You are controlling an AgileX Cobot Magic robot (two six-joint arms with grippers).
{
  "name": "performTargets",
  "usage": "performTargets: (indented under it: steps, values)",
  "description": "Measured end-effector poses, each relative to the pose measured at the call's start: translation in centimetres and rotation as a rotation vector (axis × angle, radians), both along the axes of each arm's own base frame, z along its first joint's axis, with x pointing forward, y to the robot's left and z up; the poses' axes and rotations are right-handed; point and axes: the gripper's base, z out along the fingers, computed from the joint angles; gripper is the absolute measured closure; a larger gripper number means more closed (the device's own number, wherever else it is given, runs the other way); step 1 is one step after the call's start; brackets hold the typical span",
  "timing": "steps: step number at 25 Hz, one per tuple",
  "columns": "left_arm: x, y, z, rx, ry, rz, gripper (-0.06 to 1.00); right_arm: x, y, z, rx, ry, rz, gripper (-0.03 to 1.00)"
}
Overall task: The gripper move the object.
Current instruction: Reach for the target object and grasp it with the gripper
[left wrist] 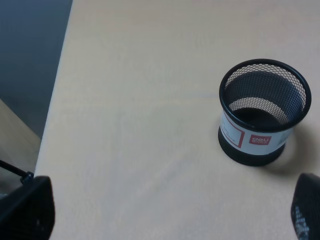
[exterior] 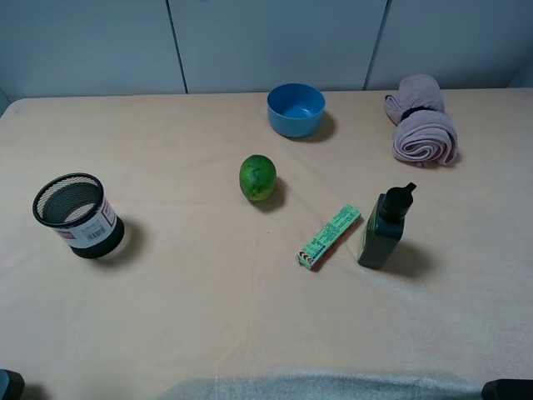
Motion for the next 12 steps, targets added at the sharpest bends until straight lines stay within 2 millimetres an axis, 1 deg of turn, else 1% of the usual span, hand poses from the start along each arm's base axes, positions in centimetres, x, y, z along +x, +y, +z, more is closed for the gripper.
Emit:
performTargets:
  steps: [12]
  values:
    - [0.00, 0.00, 0.00, 0.000, 0.000, 0.000, 0.01, 0.00, 0.00, 0.00, 0.000, 0.000, 0.000, 0.28]
